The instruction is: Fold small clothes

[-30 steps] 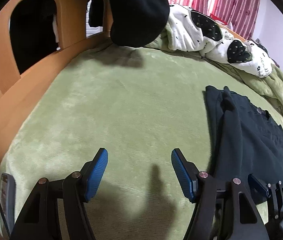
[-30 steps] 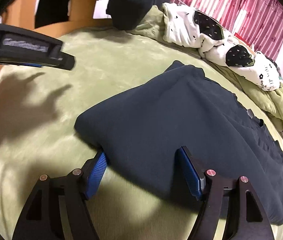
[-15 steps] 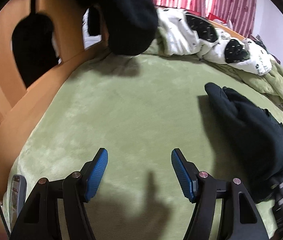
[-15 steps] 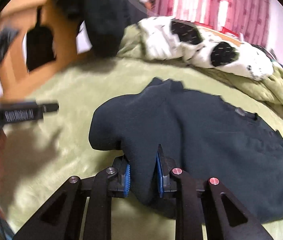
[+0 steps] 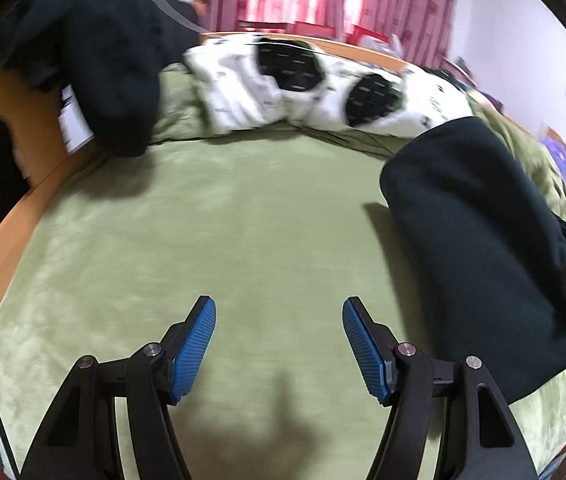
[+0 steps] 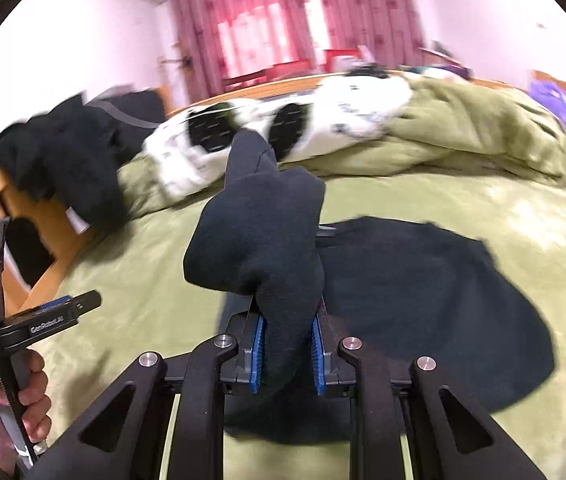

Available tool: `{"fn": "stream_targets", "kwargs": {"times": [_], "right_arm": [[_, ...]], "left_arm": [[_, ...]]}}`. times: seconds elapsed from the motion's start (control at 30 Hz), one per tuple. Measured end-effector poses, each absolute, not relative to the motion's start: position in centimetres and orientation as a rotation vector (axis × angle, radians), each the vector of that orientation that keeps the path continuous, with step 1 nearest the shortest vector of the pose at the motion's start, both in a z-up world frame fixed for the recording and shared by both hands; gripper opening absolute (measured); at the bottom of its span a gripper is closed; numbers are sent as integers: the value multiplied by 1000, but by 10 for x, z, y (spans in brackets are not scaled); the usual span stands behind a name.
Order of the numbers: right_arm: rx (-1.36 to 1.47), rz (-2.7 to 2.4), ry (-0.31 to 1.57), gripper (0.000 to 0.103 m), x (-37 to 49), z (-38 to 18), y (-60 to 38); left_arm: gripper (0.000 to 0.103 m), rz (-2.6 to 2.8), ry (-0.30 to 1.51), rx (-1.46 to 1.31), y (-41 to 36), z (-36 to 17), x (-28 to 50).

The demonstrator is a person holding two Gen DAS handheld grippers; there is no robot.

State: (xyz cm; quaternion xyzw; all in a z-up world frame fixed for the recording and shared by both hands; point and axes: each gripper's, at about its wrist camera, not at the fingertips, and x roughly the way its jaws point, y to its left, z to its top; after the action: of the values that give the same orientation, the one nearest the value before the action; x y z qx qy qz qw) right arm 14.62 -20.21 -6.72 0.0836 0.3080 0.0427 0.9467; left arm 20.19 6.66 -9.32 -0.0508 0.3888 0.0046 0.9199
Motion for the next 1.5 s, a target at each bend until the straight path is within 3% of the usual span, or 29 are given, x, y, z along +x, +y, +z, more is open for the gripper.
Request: {"fn": "stream_targets", "kwargs": {"times": [0.27,0.37,0.43,0.7,1.0,1.07,1.13,1.5], "right_arm": [[322,-50,794,22,137,-123,-330],[368,-23,831,32,127,-133,-357],[318,-66,804,44,119,-125,-361],[234,-51,735,52,133,-98,-378],[265,-17,903,52,197,-155,-386],[302,-5,929,50,202,-167,-392],[335,41,926,15,202,-170,-395],[228,10,695,11,170,-111,-421]], "left_arm": [[64,-104,809,-47,-22,-93,199],[64,-130,820,-15,-48,-99,200],[64,-141,824,-7,-58,-101,203],[64,-162,843,-15,-81,-107,221],[64,-175,864,19,-96,-124,226],[64,-169,870,14,-97,-127,228],[64,-170,876,-4,-99,-129,230],[64,-219,846,10,-115,-123,223]]}}
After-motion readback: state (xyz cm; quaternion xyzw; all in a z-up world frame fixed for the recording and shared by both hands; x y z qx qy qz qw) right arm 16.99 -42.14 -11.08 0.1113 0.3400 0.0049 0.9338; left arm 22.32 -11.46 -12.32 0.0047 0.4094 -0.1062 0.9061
